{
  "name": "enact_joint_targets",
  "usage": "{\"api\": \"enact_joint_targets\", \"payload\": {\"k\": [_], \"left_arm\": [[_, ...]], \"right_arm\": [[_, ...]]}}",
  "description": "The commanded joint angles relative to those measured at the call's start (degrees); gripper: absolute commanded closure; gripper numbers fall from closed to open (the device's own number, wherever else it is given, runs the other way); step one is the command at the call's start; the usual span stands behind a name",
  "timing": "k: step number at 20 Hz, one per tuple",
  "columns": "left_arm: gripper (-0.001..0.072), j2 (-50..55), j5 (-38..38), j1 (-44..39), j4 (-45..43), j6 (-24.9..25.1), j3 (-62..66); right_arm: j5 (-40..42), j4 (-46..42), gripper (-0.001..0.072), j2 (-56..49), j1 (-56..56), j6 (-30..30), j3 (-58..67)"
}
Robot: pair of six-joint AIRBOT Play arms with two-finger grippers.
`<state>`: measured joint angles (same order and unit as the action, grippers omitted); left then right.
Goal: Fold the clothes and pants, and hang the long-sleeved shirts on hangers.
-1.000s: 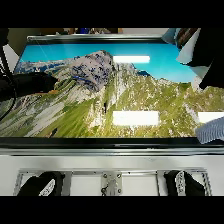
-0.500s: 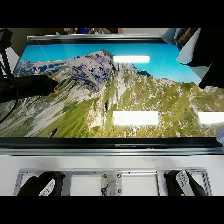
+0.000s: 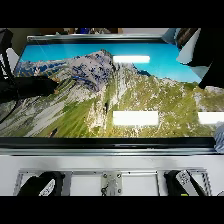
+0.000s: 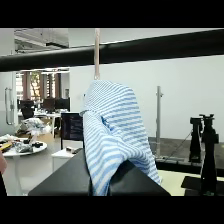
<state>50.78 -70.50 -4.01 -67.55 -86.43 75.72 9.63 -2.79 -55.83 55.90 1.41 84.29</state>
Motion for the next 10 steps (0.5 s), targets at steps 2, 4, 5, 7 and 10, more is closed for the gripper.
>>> {"api": "enact_joint_targets", "payload": {"k": [2,4,5,7,10], "left_arm": [[0.0691,0.0,0.1,0.1,0.0,0.0,0.0],[0.0691,0.0,0.1,0.1,0.0,0.0,0.0],[0.0691,0.0,0.1,0.1,0.0,0.0,0.0],[0.0691,0.0,0.1,0.1,0.0,0.0,0.0],[0.0691,0.0,0.1,0.1,0.0,0.0,0.0]], "right_arm": [[-1.1,0.5,0.0699,0.0,0.2,-0.1,-3.0],[-2.7,0.5,0.0698,0.4,0.1,-0.1,-4.9],[-3.2,0.5,0.0691,0.6,0.1,-0.1,-5.4],[-4.1,0.4,0.0683,0.7,0.2,-0.1,-5.5],[-4.1,0.5,0.0146,1.6,0.2,0.2,-5.4]]}}
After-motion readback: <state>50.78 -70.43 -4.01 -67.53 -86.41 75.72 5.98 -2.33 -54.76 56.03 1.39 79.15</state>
